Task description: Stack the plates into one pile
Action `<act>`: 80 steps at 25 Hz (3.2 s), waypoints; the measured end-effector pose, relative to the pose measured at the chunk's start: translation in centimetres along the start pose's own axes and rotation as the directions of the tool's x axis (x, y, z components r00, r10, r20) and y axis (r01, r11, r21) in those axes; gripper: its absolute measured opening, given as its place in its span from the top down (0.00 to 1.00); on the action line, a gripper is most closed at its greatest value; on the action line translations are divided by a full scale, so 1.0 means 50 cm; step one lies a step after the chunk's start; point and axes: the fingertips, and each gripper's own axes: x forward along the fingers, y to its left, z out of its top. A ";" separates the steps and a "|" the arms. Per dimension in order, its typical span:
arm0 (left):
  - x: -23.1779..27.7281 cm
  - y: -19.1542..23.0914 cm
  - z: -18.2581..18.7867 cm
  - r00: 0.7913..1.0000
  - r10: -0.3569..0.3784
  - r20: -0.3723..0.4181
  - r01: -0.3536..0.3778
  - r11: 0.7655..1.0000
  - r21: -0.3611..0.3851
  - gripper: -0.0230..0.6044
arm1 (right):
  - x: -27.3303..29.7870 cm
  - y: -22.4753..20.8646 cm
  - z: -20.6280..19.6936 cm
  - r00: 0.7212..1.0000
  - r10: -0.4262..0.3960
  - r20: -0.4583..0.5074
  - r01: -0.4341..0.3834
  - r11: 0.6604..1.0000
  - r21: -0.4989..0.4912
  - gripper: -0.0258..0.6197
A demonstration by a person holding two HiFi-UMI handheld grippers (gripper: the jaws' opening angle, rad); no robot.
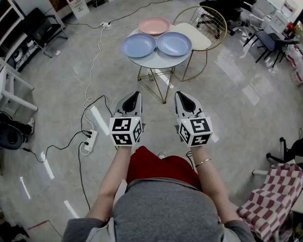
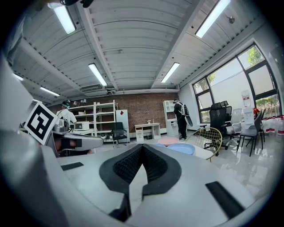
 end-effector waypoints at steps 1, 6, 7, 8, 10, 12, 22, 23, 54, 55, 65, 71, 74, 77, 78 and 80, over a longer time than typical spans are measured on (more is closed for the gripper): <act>0.002 -0.001 0.000 1.000 0.001 0.000 -0.001 1.000 0.002 0.94 | 0.001 -0.002 -0.001 1.000 0.000 0.001 0.000 1.000 0.001 0.92; 0.005 -0.007 -0.018 1.000 0.009 -0.014 -0.009 1.000 -0.004 0.94 | -0.001 -0.009 -0.014 1.000 0.015 0.002 -0.016 0.999 0.035 0.92; 0.005 -0.007 -0.021 1.000 0.010 -0.017 -0.010 1.000 -0.008 0.94 | -0.002 -0.009 -0.015 1.000 0.021 0.004 -0.021 0.999 0.045 0.91; 0.005 -0.007 -0.022 1.000 0.011 -0.020 -0.012 1.000 -0.010 0.94 | -0.002 -0.008 -0.016 1.000 0.027 0.006 -0.027 0.998 0.054 0.91; 0.005 -0.005 -0.024 1.000 0.014 -0.023 -0.014 1.000 -0.009 0.94 | -0.001 -0.008 -0.018 0.999 0.035 0.005 -0.035 0.997 0.069 0.91; 0.007 -0.003 -0.027 0.999 0.016 -0.028 -0.016 1.000 -0.008 0.94 | 0.002 -0.011 -0.022 0.999 0.034 -0.001 -0.034 0.996 0.081 0.91; 0.057 0.028 -0.029 0.998 0.034 -0.054 -0.035 0.999 -0.009 0.94 | 0.033 -0.061 -0.034 0.999 -0.007 -0.035 0.011 0.992 0.123 0.91; 0.065 0.033 -0.027 0.998 0.036 -0.057 -0.036 0.999 -0.008 0.94 | 0.040 -0.066 -0.031 0.999 -0.010 -0.036 0.015 0.992 0.125 0.91; 0.500 0.412 -0.006 0.985 0.035 -0.168 -0.047 0.996 -0.070 0.94 | 0.584 -0.164 -0.020 0.984 -0.033 -0.177 0.061 0.986 0.154 0.91; 0.511 0.422 -0.005 0.985 0.031 -0.170 -0.044 0.996 -0.072 0.94 | 0.596 -0.168 -0.021 0.983 -0.040 -0.181 0.068 0.986 0.155 0.91; 0.599 0.451 -0.014 0.979 -0.042 -0.201 0.027 0.996 -0.080 0.94 | 0.639 -0.229 -0.046 0.959 -0.153 -0.236 0.196 0.966 0.168 0.91; 0.635 0.424 -0.024 0.972 -0.072 -0.225 0.056 0.995 -0.079 0.94 | 0.643 -0.292 -0.051 0.948 -0.204 -0.245 0.254 0.948 0.192 0.91; 0.648 0.424 -0.028 0.971 -0.064 -0.232 0.048 0.996 -0.073 0.94 | 0.653 -0.310 -0.048 0.949 -0.205 -0.240 0.255 0.946 0.201 0.91; 0.657 0.430 -0.032 0.970 -0.035 -0.239 0.016 0.997 -0.078 0.94 | 0.668 -0.318 -0.046 0.953 -0.182 -0.242 0.232 0.952 0.197 0.91; 0.659 0.432 -0.034 0.970 -0.021 -0.243 0.002 0.997 -0.078 0.94 | 0.674 -0.321 -0.047 0.955 -0.169 -0.245 0.219 0.956 0.196 0.91; 0.665 0.438 -0.040 0.968 0.011 -0.253 -0.031 0.997 -0.076 0.94 | 0.693 -0.327 -0.051 0.957 -0.136 -0.255 0.188 0.963 0.193 0.91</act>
